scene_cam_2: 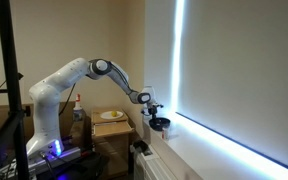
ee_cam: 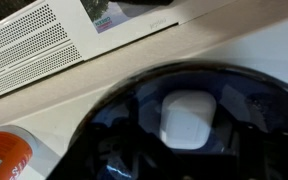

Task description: Move the white object from the blue bowl to the open drawer

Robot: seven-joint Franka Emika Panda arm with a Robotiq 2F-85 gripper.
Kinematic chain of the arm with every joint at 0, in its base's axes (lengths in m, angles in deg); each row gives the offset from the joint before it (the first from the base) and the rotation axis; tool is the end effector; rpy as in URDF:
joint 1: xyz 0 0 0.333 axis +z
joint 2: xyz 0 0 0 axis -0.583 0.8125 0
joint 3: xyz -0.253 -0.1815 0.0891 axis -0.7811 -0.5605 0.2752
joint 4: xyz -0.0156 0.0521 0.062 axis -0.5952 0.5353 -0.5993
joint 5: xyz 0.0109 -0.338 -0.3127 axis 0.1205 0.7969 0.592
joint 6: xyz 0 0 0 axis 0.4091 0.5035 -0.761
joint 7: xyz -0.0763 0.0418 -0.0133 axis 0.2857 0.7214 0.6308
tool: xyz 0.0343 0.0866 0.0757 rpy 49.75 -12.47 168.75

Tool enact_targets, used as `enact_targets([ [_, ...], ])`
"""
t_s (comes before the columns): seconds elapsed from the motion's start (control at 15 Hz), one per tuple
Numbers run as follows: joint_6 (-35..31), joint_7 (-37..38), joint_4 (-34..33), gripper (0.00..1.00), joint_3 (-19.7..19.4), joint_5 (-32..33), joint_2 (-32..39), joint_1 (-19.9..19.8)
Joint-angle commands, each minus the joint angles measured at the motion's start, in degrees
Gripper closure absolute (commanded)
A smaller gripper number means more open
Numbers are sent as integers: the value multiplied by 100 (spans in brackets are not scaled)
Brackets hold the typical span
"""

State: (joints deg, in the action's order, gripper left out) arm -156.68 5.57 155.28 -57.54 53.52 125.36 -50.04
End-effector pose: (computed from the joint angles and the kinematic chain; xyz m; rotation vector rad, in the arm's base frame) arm 0.6656 -0.3996 0.1053 2.5115 -1.5798 0.2604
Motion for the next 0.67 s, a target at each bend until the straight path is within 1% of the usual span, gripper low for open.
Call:
enact_targets([
  [0.0,-12,-87,8,56,20,-80,41,-63],
  [0.07,-3,-85,2,61,28,-97,28,-77],
  [0.13,4,-70,-8,69,36,-122,7,-90],
  [0.2,-19,-76,-14,76,55,-162,-26,-125],
  [0.6,-52,-192,1,76,170,-569,-347,-343],
])
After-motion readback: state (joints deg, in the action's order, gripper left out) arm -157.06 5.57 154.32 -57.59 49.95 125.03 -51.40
